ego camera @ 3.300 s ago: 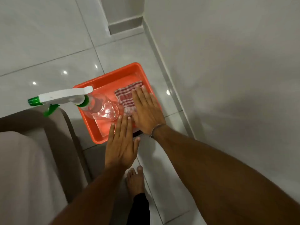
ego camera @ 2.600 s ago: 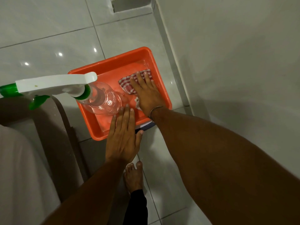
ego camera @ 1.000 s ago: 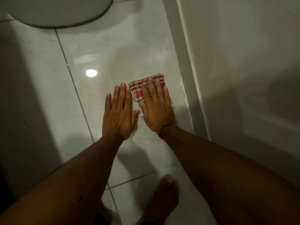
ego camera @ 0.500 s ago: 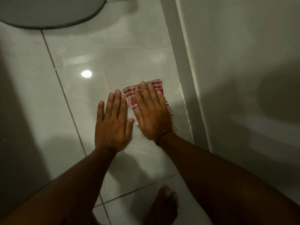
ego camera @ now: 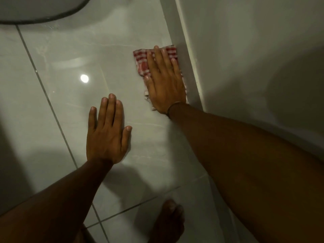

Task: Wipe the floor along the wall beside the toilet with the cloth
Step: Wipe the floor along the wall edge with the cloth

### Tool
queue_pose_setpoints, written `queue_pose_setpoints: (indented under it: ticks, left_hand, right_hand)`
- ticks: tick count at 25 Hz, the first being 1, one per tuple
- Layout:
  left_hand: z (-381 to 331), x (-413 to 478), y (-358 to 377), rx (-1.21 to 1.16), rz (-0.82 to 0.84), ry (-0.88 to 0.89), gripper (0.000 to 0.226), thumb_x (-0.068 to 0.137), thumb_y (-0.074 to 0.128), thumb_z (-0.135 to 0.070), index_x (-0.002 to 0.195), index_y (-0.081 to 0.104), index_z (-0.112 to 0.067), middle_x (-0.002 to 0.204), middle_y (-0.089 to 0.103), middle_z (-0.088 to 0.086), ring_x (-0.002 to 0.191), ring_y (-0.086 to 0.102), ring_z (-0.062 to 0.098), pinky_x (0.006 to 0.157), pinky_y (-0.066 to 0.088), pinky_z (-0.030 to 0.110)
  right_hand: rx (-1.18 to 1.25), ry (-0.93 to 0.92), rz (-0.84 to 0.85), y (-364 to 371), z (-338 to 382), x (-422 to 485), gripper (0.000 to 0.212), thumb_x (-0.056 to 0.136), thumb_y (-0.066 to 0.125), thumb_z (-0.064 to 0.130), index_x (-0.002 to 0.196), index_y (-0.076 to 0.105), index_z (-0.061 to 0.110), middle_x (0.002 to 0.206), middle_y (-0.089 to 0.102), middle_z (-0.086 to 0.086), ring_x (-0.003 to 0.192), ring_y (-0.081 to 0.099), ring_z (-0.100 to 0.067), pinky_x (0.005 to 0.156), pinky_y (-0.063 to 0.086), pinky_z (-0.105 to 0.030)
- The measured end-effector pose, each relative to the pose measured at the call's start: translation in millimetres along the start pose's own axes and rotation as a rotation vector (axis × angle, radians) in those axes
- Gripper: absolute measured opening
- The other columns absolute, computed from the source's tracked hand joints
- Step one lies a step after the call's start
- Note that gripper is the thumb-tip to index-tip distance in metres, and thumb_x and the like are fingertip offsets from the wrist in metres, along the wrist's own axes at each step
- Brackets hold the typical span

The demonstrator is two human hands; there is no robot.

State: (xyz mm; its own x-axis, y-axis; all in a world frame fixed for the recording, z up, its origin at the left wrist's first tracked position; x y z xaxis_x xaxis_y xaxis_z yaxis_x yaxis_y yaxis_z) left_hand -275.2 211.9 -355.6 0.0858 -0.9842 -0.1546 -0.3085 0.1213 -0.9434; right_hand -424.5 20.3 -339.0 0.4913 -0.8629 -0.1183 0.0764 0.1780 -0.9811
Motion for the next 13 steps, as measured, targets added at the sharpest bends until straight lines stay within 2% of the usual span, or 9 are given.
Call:
queue_pose_setpoints:
  ticks: [6,13]
  left_hand:
    - [2,0,2,0.02,-0.014,0.013,0.082,0.108,0.025,-0.049,0.174,0.009,-0.003,0.184,0.003,0.019,0.172,-0.001,0.033,0.138,0.005,0.059]
    - [4,0,1,0.004,-0.037,0.028,0.082,0.107,0.026,-0.048,0.173,0.012,-0.002,0.184,0.006,0.021,0.172,0.002,0.035,0.138,0.005,0.058]
  right_hand:
    - [0.032,0.094,0.059,-4,2,-28,0.074,0.1,0.014,0.047,0.164,0.018,0.009,0.173,0.018,-0.017,0.161,0.013,-0.034,0.133,0.01,-0.049]
    - [0.133,0.153,0.077,3,-2,-116,0.068,0.104,0.03,0.041,0.163,0.025,0.008,0.172,0.024,-0.017,0.161,0.016,-0.033,0.133,0.01,-0.049]
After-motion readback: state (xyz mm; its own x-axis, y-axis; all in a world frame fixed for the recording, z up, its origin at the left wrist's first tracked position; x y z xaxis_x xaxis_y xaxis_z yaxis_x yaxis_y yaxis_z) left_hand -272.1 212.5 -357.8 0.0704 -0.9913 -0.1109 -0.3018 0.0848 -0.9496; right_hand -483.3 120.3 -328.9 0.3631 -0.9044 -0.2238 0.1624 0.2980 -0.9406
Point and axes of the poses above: each hand's wrist, its own x-axis towards the middle knuckle, its own y-axis out of the palm, z = x × y, the point moved 3 cm from there along x, towards the middle knuckle
